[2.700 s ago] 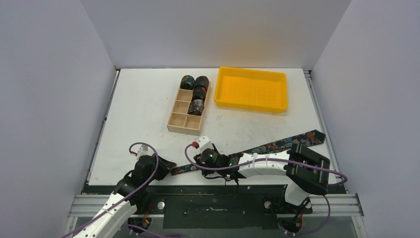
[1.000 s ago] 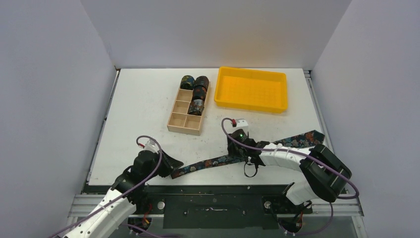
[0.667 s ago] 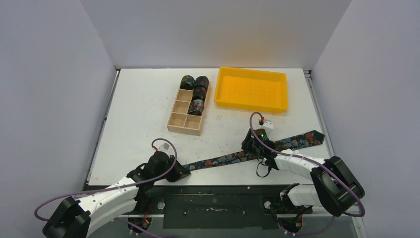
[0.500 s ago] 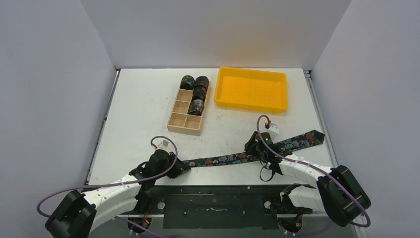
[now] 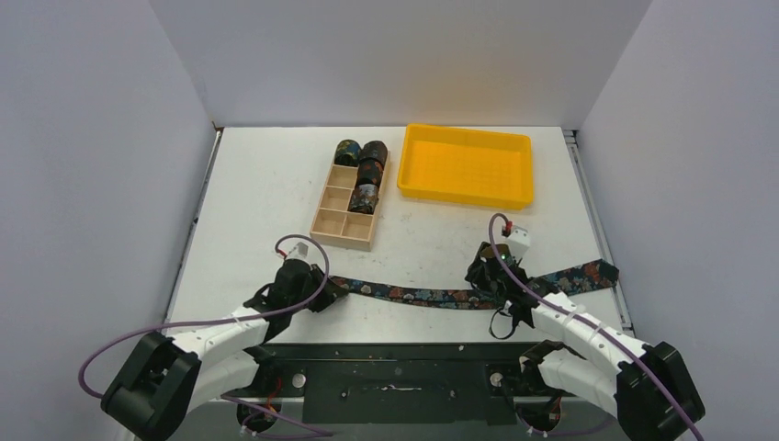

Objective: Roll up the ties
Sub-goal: Roll the tie at the center of the board.

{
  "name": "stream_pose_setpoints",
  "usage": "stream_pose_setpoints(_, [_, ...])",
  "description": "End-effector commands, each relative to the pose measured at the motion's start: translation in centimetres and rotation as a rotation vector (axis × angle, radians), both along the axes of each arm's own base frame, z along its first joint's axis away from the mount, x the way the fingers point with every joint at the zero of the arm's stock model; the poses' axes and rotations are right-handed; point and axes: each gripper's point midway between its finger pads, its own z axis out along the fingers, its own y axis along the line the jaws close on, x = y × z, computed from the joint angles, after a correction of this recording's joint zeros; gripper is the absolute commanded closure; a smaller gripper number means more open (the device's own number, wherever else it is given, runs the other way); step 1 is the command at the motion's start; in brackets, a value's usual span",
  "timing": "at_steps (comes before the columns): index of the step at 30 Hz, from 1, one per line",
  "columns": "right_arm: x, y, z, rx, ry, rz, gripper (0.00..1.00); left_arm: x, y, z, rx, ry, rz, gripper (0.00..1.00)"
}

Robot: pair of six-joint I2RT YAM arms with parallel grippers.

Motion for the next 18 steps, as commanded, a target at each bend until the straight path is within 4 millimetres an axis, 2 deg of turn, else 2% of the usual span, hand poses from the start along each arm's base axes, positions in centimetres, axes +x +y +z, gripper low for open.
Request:
stream_pose_setpoints(1, [1.5,1.0,3.4,-0.096,-0.044,0.113,0.53,0.0,-0.4,2.5,-0.068,-0.092,-0.026,0.91])
stream_pose_setpoints(4, [0.9,1.6,2.9,-0.136,0.019,0.151,0.53,-0.1,-0.4,3.7,-0.097,-0.130,-0.021,0.91])
stream_pose_setpoints(6, [0.6,1.3,2.2,-0.133,0.052,0.140,0.55,0.1,-0.2,4.5,-0.100,-0.158,-0.012,0.91])
stream_pose_setpoints(10, [-0.2,0.9,2.3,-0.126,0.085,0.119,0.57,0.3,-0.1,5.7,-0.109,-0.185,-0.009,0.91])
stream_pose_setpoints(18, [-2.3,-0.1,0.0,-0.131,0.202,0.066,0.57,-0.3,0.0,4.7,-0.120,-0.153,-0.003,0.91])
